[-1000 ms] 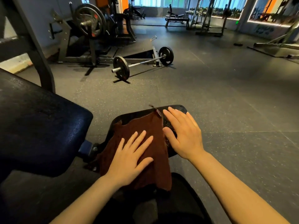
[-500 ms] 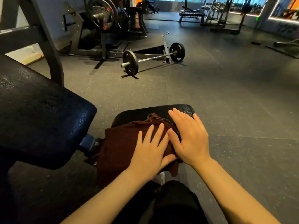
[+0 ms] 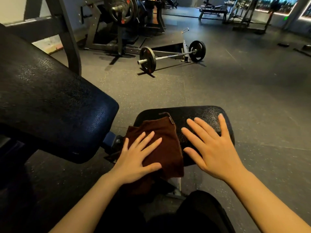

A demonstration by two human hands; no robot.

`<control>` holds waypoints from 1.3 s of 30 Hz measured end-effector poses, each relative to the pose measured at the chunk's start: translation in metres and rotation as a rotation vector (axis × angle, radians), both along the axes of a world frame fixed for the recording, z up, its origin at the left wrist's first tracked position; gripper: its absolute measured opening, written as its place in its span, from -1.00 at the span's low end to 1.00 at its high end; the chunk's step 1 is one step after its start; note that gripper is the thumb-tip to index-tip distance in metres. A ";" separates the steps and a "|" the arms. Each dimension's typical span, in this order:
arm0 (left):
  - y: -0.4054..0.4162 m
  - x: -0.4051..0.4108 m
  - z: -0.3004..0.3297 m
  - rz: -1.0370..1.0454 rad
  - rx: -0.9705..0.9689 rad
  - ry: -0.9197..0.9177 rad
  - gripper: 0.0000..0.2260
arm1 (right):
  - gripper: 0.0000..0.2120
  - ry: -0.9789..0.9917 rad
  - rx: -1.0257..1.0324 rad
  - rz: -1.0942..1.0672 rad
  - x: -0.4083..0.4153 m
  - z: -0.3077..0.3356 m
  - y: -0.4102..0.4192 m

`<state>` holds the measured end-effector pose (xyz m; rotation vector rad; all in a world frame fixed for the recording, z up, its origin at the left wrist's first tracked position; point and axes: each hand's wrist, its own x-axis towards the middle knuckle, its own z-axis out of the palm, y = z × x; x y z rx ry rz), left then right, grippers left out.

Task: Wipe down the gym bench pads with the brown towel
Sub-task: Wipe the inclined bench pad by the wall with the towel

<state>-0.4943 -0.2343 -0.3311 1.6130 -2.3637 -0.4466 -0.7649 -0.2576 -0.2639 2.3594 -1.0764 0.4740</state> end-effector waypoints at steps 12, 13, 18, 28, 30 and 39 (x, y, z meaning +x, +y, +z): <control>-0.045 -0.020 0.018 0.022 0.070 0.037 -0.45 | -0.44 0.049 0.087 -0.104 0.018 0.003 -0.009; -0.058 -0.021 0.020 0.023 0.079 0.039 -0.47 | -0.43 0.074 0.086 -0.089 0.020 0.002 -0.008; -0.130 -0.012 0.016 0.084 0.127 0.083 -0.49 | -0.47 0.106 0.066 -0.050 0.022 0.000 -0.006; -0.106 -0.017 0.016 0.152 0.123 0.040 -0.49 | -0.45 0.050 0.036 -0.117 0.021 -0.003 -0.011; -0.076 -0.020 0.016 0.129 0.093 0.004 -0.50 | -0.45 0.046 0.047 -0.131 0.021 -0.002 -0.011; 0.029 0.000 -0.039 0.117 -0.353 0.158 -0.41 | -0.50 -0.006 0.011 -0.054 0.019 -0.007 -0.010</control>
